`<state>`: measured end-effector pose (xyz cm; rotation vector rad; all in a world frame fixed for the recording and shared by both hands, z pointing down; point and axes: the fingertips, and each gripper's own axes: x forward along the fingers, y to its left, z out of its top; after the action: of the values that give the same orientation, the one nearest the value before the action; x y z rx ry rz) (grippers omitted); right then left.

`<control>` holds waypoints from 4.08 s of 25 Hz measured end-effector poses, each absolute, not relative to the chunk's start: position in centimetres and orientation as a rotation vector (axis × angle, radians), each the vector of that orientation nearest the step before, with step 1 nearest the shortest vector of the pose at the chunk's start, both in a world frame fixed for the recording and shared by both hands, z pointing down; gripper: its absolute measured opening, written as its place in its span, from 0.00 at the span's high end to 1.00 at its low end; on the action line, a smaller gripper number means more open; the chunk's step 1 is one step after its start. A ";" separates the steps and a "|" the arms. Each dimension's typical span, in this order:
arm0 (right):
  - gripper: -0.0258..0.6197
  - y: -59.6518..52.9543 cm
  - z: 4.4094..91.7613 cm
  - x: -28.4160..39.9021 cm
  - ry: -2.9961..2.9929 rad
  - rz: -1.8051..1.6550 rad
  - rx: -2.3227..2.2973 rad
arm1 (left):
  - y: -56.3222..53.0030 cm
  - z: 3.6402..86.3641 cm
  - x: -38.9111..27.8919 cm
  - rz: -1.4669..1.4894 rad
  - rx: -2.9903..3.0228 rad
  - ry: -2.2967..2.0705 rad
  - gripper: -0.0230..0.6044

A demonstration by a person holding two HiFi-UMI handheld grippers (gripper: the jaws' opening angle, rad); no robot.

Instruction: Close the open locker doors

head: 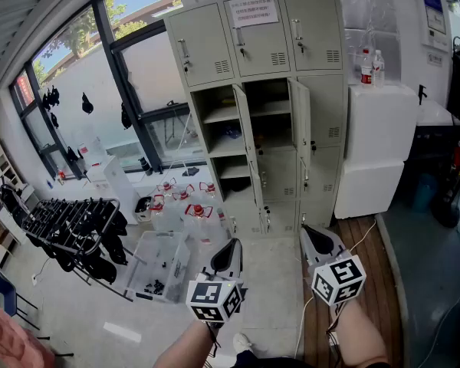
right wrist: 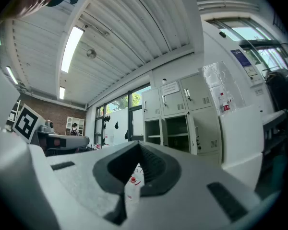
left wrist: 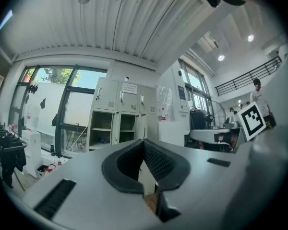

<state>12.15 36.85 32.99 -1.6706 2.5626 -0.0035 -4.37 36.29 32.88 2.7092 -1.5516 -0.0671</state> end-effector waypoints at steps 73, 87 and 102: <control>0.64 0.6 32.1 8.0 2.568 0.029 -1.634 | -0.2 34.0 -6.2 0.031 2.802 -1.433 0.46; 0.64 -10.1 31.8 13.5 2.662 0.012 -1.502 | -10.1 33.3 0.9 -0.003 2.743 -1.519 0.46; 0.64 -14.1 31.7 17.7 2.730 0.012 -1.403 | -14.6 32.9 6.1 -0.043 2.701 -1.592 0.47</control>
<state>17.68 -14.11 31.74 -1.4026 2.7304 0.0118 6.07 -14.61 32.89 2.7010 -1.5920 -0.0435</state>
